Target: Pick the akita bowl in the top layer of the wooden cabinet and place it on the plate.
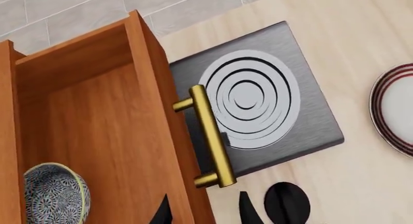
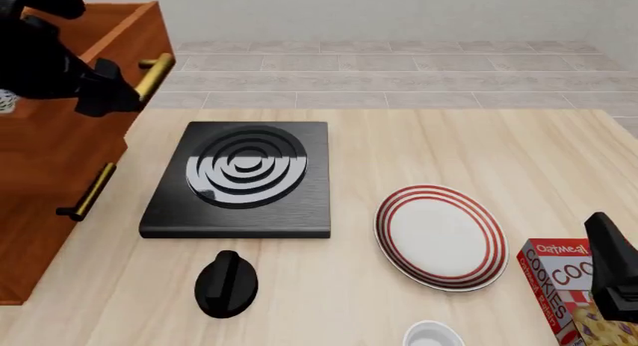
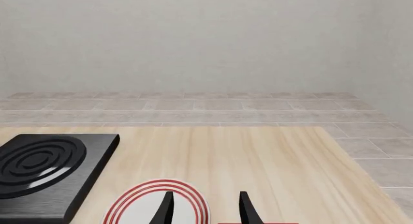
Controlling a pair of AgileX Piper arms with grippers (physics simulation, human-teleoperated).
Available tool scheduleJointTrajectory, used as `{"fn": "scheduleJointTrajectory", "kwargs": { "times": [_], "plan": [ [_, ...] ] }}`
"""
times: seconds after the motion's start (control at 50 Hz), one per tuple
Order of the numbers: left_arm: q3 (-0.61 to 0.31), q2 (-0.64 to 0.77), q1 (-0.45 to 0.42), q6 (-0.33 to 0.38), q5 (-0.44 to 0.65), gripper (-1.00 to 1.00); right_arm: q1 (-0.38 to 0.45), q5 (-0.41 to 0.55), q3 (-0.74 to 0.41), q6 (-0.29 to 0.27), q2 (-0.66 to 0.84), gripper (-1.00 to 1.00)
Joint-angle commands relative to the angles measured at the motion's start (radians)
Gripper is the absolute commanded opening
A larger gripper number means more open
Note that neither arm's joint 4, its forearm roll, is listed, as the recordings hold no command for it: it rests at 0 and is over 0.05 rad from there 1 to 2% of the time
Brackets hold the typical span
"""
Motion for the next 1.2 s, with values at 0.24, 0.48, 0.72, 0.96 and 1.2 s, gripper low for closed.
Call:
{"fn": "scheduleJointTrajectory", "kwargs": {
  "times": [0.24,0.48,0.72,0.96,1.2],
  "plan": [
    [-0.037,0.011,-0.092,-0.005,-0.002,1.00,0.000,0.000,0.000,0.001,-0.001,1.00],
    [-0.071,0.015,-0.124,-0.017,0.018,1.00,0.000,0.000,0.001,0.000,-0.001,1.00],
    [-0.110,0.018,-0.148,-0.015,0.041,1.00,-0.001,0.000,-0.001,0.001,-0.001,1.00],
    [-0.160,0.039,-0.170,-0.030,0.066,1.00,-0.001,0.002,-0.003,0.001,-0.002,1.00],
    [-0.223,0.050,-0.218,-0.105,0.113,1.00,0.000,0.001,-0.005,-0.002,-0.002,1.00]
  ]
}}
